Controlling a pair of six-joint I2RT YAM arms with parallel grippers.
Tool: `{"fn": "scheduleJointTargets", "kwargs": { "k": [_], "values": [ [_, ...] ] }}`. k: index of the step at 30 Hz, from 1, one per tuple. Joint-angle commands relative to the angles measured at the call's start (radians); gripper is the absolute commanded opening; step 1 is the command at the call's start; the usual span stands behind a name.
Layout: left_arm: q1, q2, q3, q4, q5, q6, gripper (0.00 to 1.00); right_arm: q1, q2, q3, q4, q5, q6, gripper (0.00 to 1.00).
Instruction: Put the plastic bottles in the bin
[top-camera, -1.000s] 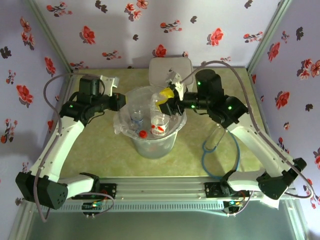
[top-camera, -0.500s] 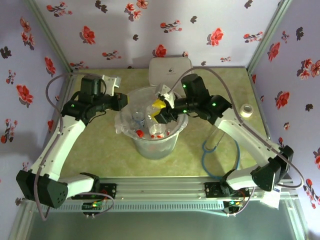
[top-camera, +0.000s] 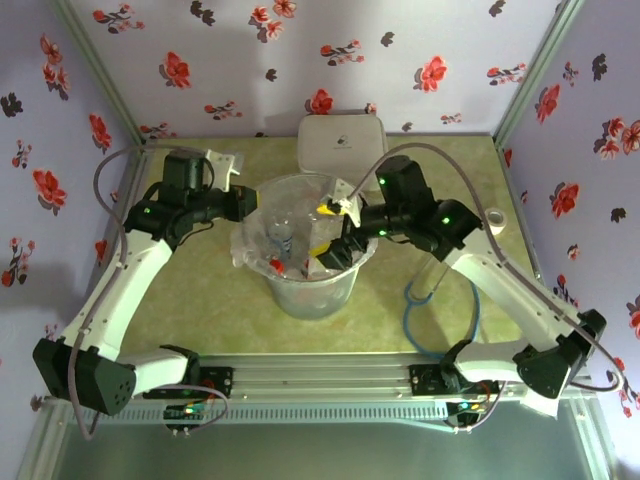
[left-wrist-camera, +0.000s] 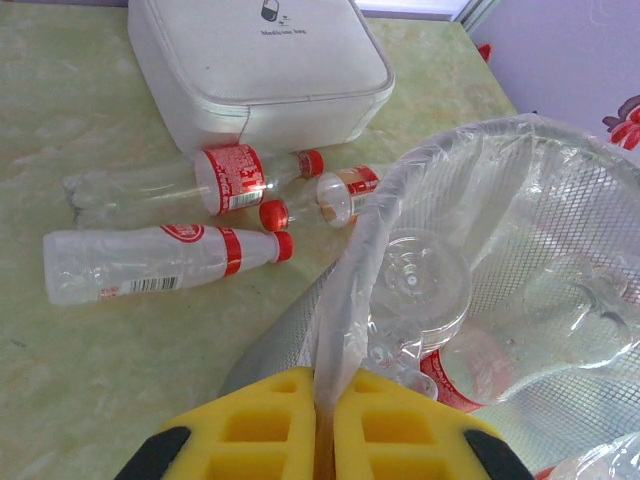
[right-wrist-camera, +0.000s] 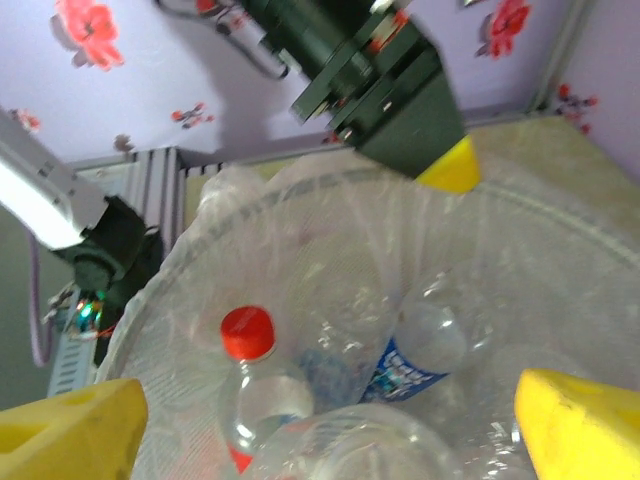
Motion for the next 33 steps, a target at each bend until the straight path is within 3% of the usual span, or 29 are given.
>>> {"fn": "scheduleJointTargets", "kwargs": {
  "k": [1,6,8,13,18,23,29,33],
  "values": [
    [-0.017,0.023,-0.018,-0.044,0.015,0.024,0.0,-0.01,0.032,0.081,0.004,0.127,0.051,0.86],
    [-0.017,0.025,-0.024,-0.035,0.02,0.022,0.0,-0.014,0.109,0.172,-0.03,0.276,0.121,0.64],
    [-0.019,0.03,-0.029,-0.03,0.024,0.016,0.0,-0.028,0.13,0.195,-0.036,0.277,0.144,0.61],
    [-0.02,0.026,-0.041,-0.017,0.024,0.0,0.0,-0.007,0.153,0.185,-0.107,0.226,0.072,0.35],
    [-0.022,0.046,-0.028,-0.026,0.024,-0.047,0.0,0.062,0.116,0.057,-0.189,0.264,-0.069,0.28],
    [-0.023,0.05,-0.024,-0.016,0.023,-0.084,0.0,0.116,0.148,-0.036,-0.178,0.253,-0.039,0.28],
    [-0.025,0.055,-0.018,0.002,0.022,-0.108,0.0,0.207,0.273,-0.033,-0.24,0.309,-0.073,0.28],
    [-0.024,0.053,-0.017,0.001,0.022,-0.111,0.0,0.218,0.281,-0.069,-0.254,0.315,-0.073,0.29]
  ]
}}
